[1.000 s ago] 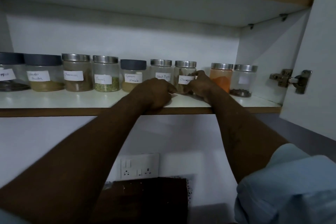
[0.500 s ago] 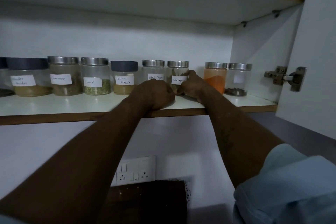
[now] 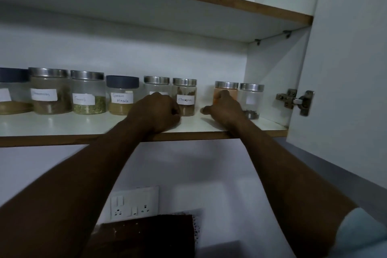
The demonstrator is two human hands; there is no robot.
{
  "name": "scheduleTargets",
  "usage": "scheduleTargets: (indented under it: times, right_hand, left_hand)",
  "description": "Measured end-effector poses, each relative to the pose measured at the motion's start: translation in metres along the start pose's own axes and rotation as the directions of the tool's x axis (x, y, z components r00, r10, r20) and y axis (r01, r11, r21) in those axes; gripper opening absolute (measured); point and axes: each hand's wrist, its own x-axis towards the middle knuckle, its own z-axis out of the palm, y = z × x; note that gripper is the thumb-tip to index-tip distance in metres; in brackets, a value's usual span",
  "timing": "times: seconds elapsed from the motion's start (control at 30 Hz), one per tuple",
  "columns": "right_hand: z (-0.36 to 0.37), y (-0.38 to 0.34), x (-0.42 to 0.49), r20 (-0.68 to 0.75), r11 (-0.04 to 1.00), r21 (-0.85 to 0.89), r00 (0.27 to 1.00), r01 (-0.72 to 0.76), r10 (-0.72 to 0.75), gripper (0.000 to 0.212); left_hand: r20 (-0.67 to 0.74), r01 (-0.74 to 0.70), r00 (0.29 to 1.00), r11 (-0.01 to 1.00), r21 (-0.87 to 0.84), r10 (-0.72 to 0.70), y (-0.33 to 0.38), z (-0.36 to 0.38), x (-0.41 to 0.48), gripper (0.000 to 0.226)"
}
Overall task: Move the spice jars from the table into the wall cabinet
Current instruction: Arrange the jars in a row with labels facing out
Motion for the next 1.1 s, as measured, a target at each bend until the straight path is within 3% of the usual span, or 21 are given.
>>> scheduleTargets:
  times: [0.07,0.17,0.4,0.53,0.87,0.97,1.1]
  right_hand:
    - [-0.013,0.013,-0.006,-0.177,0.997,-0.056,0.983,0.044,-0.053,0.058]
    - [-0.025,0.024,-0.011,-0.399,0.988,-0.129,0.908,0.087,-0.132,0.069]
    - [-0.031,0.018,0.007,-0.214,0.888,-0.420,0.930,0.187,-0.298,0.102]
    - [-0.028,0.022,0.020,-0.213,0.894,-0.433,0.950,0.117,-0.227,0.093]
    - [-0.018,0.016,0.033,-0.321,0.806,-0.563,0.849,0.185,-0.419,0.082]
    - [-0.011,0.009,0.039,-0.351,0.836,-0.501,0.830,0.224,-0.433,0.068]
    - [0.003,0.004,0.042,-0.360,0.937,-0.247,0.874,0.247,-0.326,0.067]
  left_hand:
    - [-0.020,-0.005,1.000,0.999,0.032,0.005,0.010,0.001,0.001,0.021]
    - [-0.045,-0.032,0.998,0.998,0.051,0.034,0.039,0.010,0.008,0.021]
    - [-0.029,-0.058,0.998,0.998,-0.007,0.058,0.073,0.031,0.026,0.024]
    - [-0.043,-0.072,0.997,0.997,-0.041,0.070,0.069,0.033,0.028,0.025]
    - [-0.026,-0.074,0.997,0.992,-0.098,0.072,0.068,0.032,0.031,0.024]
    - [-0.030,-0.072,0.997,0.993,-0.091,0.070,0.068,0.031,0.030,0.024]
    - [-0.061,-0.053,0.997,0.995,-0.080,0.048,0.068,0.031,0.028,0.022]
